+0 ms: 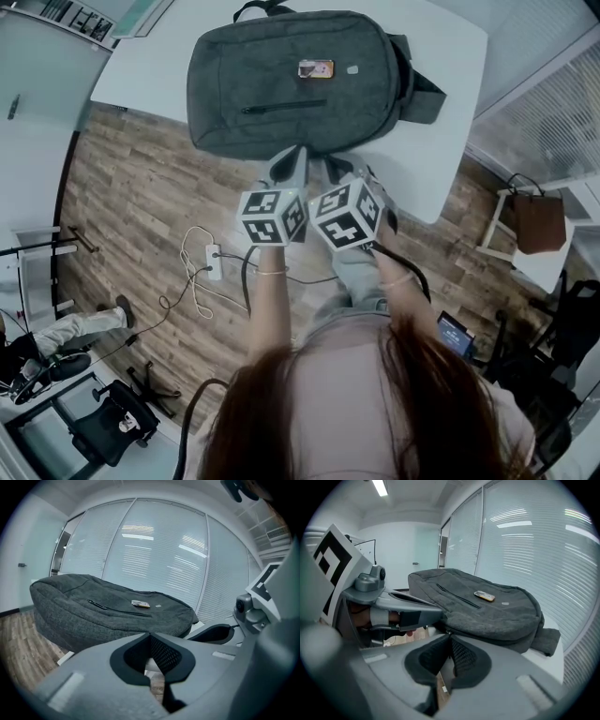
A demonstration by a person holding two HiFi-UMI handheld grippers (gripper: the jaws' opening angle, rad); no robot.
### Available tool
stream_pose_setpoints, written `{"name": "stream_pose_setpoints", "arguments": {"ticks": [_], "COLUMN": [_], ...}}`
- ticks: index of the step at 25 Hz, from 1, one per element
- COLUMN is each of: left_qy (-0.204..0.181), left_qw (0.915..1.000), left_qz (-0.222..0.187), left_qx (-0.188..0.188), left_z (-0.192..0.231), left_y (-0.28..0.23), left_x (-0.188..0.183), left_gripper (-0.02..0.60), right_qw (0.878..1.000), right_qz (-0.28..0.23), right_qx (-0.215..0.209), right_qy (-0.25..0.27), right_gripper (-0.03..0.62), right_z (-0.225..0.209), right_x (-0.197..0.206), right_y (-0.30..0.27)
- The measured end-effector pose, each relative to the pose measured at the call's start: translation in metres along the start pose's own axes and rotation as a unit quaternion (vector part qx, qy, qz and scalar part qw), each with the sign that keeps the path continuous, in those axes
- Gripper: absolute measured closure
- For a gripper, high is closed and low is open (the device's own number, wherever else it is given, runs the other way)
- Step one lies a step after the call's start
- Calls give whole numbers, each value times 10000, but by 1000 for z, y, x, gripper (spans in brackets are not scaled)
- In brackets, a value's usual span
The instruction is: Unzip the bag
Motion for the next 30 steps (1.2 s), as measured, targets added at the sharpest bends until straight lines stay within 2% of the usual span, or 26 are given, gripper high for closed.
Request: {"name": "stream_pose_setpoints", "arguments": {"ticks": [14, 30], "left_qy": [42, -86], "left_qw": [9999, 9999], "left_qz": [-55, 81], "left_qx": [153, 118], "left_z": [2, 1], "left_y": [-1, -3], "left_x": [1, 2], "left_gripper": [573, 572], "right_qw": [9995, 9974], "right_qz": [-28, -141], "right_qx": [126, 483], "right_qy": [-277, -508], "right_gripper": [585, 585], "right_z": [-18, -51], "right_x": [3, 5], "right_y": [6, 17]}}
Point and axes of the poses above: the fingertips, and each gripper's own axes: y backward along the fingers, z to its left, x out of its underside, the point moved 5 cm from there along y, backward along the fingers, and after that the axes turned 15 degrees about -y, right-handed, at the moved point
